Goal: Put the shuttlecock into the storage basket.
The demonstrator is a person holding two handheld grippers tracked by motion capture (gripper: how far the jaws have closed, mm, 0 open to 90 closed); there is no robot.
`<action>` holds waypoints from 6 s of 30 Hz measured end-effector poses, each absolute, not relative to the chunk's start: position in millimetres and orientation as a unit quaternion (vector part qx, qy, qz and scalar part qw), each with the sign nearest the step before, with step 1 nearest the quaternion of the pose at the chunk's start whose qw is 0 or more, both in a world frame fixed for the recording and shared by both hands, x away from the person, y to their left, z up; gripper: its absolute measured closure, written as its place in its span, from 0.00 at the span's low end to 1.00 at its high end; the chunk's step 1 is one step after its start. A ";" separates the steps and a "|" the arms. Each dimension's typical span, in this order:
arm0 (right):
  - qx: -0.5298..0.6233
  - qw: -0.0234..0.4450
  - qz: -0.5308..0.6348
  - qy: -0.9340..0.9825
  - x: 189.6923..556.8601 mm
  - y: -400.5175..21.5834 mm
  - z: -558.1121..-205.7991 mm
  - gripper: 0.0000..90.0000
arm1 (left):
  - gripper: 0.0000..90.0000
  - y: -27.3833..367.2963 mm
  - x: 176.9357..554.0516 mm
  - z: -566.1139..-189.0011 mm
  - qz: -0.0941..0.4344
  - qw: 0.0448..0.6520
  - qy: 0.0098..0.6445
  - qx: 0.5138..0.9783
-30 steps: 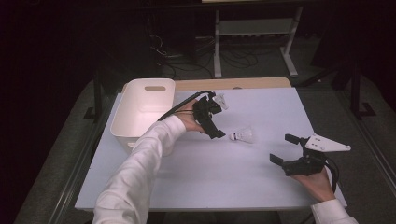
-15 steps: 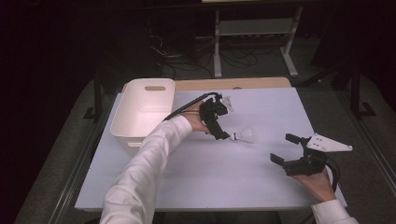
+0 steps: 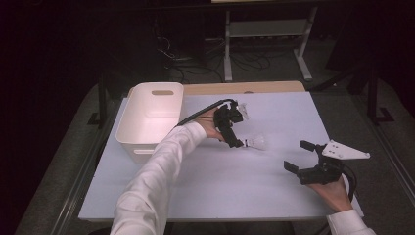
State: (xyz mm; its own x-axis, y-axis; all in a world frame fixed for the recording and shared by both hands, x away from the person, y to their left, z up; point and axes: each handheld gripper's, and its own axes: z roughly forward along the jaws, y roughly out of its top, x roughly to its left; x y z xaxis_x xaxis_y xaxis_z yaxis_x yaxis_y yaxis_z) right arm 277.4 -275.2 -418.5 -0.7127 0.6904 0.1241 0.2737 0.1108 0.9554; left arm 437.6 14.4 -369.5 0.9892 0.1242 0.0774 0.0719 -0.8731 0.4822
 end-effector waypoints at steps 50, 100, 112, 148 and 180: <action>0.333 0.174 0.580 0.723 275.9 -279.0 -419.9 0.00 | 0.15 -22.8 452.1 -419.3 0.000 0.200 0.027 0.979; 0.333 0.177 0.580 0.721 273.8 -279.1 -419.7 0.00 | 0.71 -20.7 448.9 -415.9 0.004 0.211 0.004 0.977; 0.336 0.175 0.579 0.722 273.4 -278.0 -420.3 0.00 | 0.72 -17.4 444.5 -400.8 0.011 0.219 -0.001 0.976; 0.336 0.176 0.580 0.721 272.7 -276.9 -420.0 0.00 | 0.72 2.1 425.5 -333.3 0.047 0.237 -0.010 0.970; 0.337 0.176 0.579 0.721 272.4 -277.0 -420.1 0.00 | 0.72 27.9 409.3 -275.3 0.070 0.239 -0.013 0.968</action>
